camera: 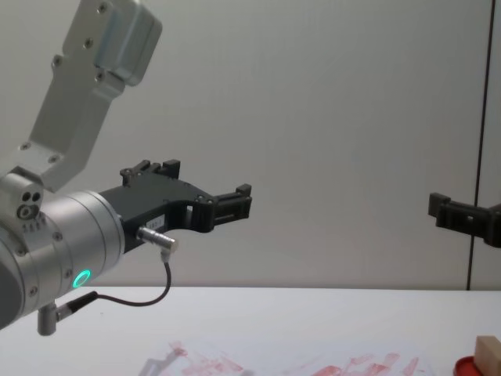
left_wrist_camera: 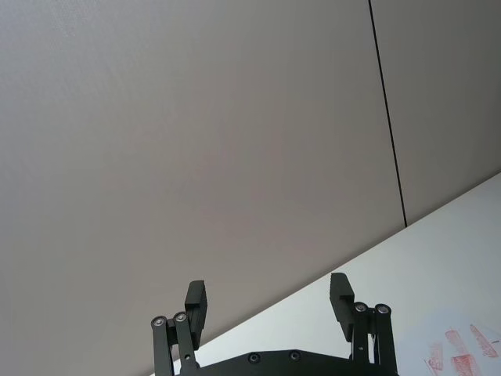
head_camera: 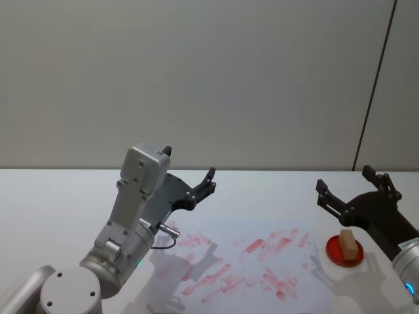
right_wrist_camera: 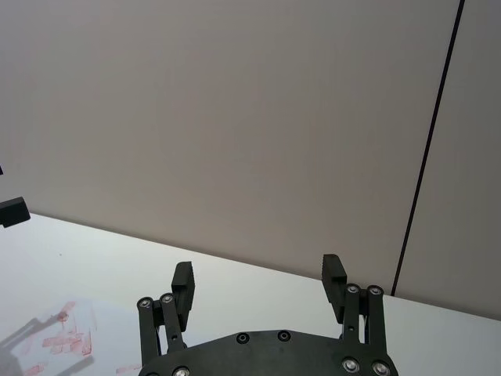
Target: Use the one hand to pick up the stamp and affix it onto the A4 paper.
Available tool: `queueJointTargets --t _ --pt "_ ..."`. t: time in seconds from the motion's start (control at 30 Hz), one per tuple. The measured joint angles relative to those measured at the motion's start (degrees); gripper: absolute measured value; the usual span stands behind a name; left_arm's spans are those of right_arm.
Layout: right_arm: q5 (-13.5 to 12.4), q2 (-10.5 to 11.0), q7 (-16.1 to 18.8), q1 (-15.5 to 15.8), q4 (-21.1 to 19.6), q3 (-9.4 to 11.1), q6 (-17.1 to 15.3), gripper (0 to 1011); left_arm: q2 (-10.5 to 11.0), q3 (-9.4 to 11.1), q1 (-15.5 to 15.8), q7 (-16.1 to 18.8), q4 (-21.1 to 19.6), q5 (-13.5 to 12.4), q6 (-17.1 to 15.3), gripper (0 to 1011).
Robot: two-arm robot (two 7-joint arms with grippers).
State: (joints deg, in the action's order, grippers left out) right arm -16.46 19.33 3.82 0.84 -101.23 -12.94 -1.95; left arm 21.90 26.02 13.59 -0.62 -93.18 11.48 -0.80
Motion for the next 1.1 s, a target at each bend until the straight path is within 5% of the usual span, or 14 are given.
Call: queueJointTargets --t 1.1 --pt "0.0 0.0 0.0 0.0 0.0 0.0 0.0 1001 0.0 0.0 0.0 0.0 0.0 0.0 0.0 1002"
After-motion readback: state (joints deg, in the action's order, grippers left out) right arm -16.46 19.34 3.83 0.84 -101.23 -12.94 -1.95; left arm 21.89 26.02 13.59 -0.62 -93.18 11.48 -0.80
